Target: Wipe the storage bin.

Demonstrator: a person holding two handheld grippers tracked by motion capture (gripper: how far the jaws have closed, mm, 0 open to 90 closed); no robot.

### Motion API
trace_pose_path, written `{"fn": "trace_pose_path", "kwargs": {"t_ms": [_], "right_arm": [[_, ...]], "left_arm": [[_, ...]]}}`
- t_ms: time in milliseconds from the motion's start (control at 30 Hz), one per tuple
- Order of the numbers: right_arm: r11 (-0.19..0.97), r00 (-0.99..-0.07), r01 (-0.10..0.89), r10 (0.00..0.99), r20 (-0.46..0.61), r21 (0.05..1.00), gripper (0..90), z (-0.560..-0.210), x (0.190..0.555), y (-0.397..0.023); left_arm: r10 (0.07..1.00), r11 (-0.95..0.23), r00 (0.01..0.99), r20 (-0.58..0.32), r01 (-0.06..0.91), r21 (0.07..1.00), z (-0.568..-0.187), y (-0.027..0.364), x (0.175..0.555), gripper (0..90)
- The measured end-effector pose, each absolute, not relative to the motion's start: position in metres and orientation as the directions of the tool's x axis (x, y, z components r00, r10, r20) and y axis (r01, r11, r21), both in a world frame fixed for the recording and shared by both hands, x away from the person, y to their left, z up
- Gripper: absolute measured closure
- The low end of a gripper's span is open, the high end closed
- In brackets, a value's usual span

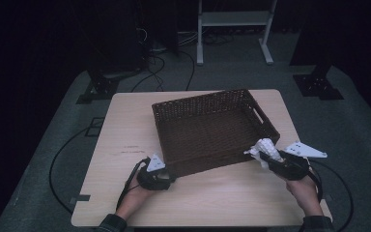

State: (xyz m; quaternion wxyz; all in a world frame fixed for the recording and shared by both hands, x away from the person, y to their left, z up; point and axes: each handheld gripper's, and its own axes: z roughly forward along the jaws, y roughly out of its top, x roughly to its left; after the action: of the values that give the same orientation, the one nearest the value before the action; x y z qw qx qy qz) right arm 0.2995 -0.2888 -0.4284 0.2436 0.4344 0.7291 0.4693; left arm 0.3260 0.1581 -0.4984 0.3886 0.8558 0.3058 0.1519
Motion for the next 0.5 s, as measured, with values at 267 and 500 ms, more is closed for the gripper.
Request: {"fn": "trace_pose_path", "kwargs": {"t_ms": [267, 500], "right_arm": [[0.204, -0.519, 0.429, 0.853, 0.055, 0.88, 59.8, -0.442, 0.305, -0.284], [0.218, -0.527, 0.459, 0.847, 0.066, 0.862, 59.7, -0.453, 0.309, -0.279]], "left_arm": [[0.642, -0.511, 0.767, 0.022, 0.406, 0.758, -0.498, 0.158, 0.326, 35.9], [0.643, -0.508, 0.765, 0.019, 0.408, 0.759, -0.498, 0.158, 0.326, 36.2]]}}
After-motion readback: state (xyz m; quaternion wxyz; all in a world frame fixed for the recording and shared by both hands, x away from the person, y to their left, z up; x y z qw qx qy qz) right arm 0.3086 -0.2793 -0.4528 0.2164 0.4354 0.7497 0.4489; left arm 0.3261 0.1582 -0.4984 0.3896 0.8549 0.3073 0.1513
